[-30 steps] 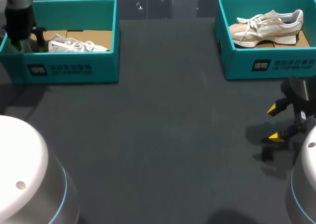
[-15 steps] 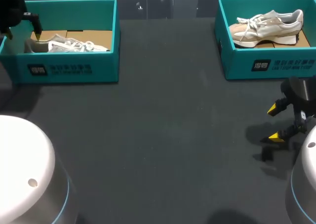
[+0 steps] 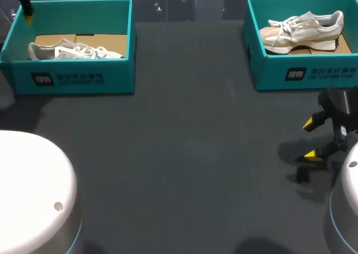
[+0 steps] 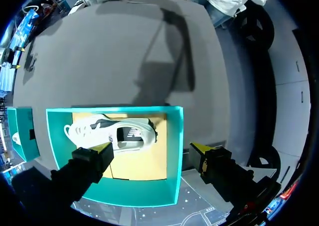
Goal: Take the shoe out of the shoebox, open the shoe tongue, remove and reinsert the insole, then place the shoe into the shoebox
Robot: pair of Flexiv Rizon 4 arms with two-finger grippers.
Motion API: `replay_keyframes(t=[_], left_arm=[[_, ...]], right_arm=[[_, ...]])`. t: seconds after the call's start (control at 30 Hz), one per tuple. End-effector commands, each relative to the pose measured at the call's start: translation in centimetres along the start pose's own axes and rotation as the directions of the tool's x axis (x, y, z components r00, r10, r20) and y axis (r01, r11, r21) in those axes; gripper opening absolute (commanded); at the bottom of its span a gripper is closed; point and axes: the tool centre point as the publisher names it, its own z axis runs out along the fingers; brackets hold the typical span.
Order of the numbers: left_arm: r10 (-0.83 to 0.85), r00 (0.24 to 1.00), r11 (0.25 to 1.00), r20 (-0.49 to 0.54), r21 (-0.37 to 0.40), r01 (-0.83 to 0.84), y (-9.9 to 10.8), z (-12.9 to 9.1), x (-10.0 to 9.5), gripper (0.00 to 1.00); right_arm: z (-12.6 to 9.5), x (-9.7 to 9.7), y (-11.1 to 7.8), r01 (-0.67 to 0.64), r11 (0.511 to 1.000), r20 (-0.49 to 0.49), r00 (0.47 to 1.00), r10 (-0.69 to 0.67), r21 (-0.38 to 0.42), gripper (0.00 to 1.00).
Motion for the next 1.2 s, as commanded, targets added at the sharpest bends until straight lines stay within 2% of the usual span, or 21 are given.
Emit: replay_keyframes(t=[0.03,0.13,0.27,0.63,0.77,0.8,0.9,0.97,1.0,1.2], left_arm=[[0.002,1.0,1.0,-0.002,-0.011,-0.002,-1.2,-2.4,0.4,1.0],[0.001,1.0,1.0,0.003,-0.017,-0.001,-1.6,-2.9,0.4,1.0],[0.032,0.999,0.999,0.012,0.018,-0.032,-1.9,-3.2,0.5,1.0],[0.032,0.999,0.999,0.012,0.018,-0.032,-1.9,-3.2,0.5,1.0],[0.032,0.999,0.999,0.012,0.018,-0.032,-1.9,-3.2,0.5,1.0],[0.032,0.999,0.999,0.012,0.018,-0.032,-1.9,-3.2,0.5,1.0],[0.032,0.999,0.999,0.012,0.018,-0.032,-1.9,-3.2,0.5,1.0],[0.032,0.999,0.999,0.012,0.018,-0.032,-1.9,-3.2,0.5,1.0],[0.032,0.999,0.999,0.012,0.018,-0.032,-1.9,-3.2,0.5,1.0],[0.032,0.999,0.999,0.012,0.018,-0.032,-1.9,-3.2,0.5,1.0]], right_arm=[[0.0,0.1,0.0,0.0,1.0,0.001,1.0,0.0,0.001,1.0],[0.0,0.1,0.0,0.0,1.0,0.001,1.0,0.0,0.001,1.0],[0.0,0.1,0.0,0.0,1.0,0.001,1.0,0.0,0.001,1.0],[0.0,0.1,0.0,0.0,1.0,0.001,1.0,0.0,0.001,1.0],[-2.2,-2.5,1.1,-0.068,0.997,0.079,0.995,0.064,0.042,1.0],[-2.6,-3.4,1.3,-0.122,0.991,0.083,0.99,0.117,0.061,1.0],[-3.8,-6.3,2.0,-0.312,0.942,0.099,0.949,0.301,0.122,1.0],[-4.6,-8.0,2.4,-0.42,0.902,0.123,0.905,0.408,0.103,1.0],[-4.9,-8.7,2.8,-0.438,0.89,0.143,0.896,0.421,0.125,1.0],[-6.8,-13.1,4.7,-0.509,0.853,0.215,0.851,0.479,0.116,1.0]])
